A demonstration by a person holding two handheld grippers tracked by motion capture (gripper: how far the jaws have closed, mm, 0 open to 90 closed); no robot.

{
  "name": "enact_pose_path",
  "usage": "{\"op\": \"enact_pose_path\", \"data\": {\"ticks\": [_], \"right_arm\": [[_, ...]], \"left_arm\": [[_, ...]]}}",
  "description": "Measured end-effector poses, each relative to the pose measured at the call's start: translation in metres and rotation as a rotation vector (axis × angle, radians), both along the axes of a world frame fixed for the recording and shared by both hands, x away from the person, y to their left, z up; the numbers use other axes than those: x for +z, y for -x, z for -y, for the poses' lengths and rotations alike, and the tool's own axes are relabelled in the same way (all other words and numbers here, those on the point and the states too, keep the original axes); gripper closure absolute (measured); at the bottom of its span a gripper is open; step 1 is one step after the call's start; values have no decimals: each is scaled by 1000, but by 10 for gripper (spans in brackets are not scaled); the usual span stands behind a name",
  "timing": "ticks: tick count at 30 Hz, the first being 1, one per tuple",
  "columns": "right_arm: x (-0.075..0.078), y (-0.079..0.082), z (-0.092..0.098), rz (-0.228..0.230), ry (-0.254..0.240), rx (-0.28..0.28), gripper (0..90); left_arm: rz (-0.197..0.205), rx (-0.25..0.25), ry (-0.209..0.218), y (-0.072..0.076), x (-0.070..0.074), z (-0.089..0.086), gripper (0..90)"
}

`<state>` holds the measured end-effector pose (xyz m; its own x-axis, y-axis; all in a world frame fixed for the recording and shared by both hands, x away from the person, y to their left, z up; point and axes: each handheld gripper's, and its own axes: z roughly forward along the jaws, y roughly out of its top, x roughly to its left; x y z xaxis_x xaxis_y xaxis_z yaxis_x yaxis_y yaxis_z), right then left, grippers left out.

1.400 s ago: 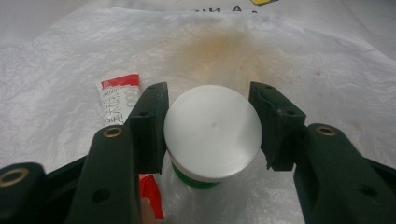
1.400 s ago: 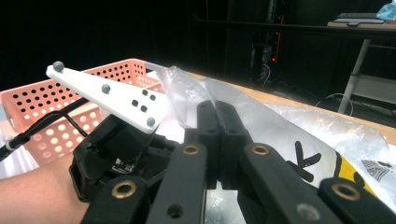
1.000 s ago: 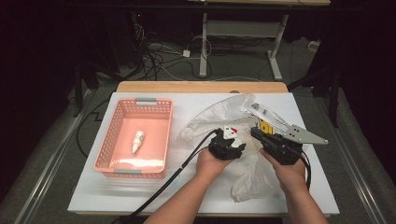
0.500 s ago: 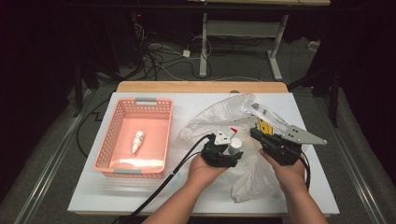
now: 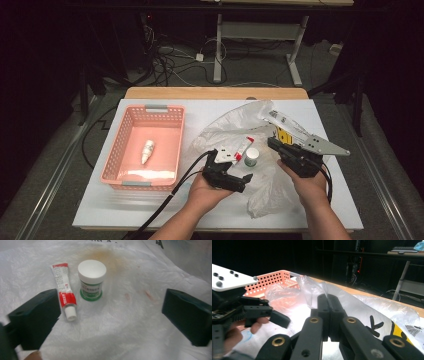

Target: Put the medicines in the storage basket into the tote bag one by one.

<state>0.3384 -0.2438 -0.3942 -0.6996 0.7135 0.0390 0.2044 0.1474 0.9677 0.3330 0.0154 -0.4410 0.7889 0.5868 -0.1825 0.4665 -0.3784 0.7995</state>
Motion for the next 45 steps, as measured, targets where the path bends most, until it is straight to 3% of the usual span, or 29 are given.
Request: {"op": "enact_pose_path", "data": {"ticks": [10,18,22,29,45], "right_arm": [[-1,1,-2,-3,5,-1,900],[-1,1,-2,-1,8,-2,900],[-1,1,-1,-1,7,-5,900],[-1,0,-2,0,8,-4,900],[-2,1,0,-5,3,-6,900]], "left_arm": [[23,14,20,18,20,-36,0],[37,71,20,25,27,-79,0],[26,115,12,25,27,-98,0],[44,168,5,25,31,-124,0],[49,282,-21,19,30,-167,0]]}}
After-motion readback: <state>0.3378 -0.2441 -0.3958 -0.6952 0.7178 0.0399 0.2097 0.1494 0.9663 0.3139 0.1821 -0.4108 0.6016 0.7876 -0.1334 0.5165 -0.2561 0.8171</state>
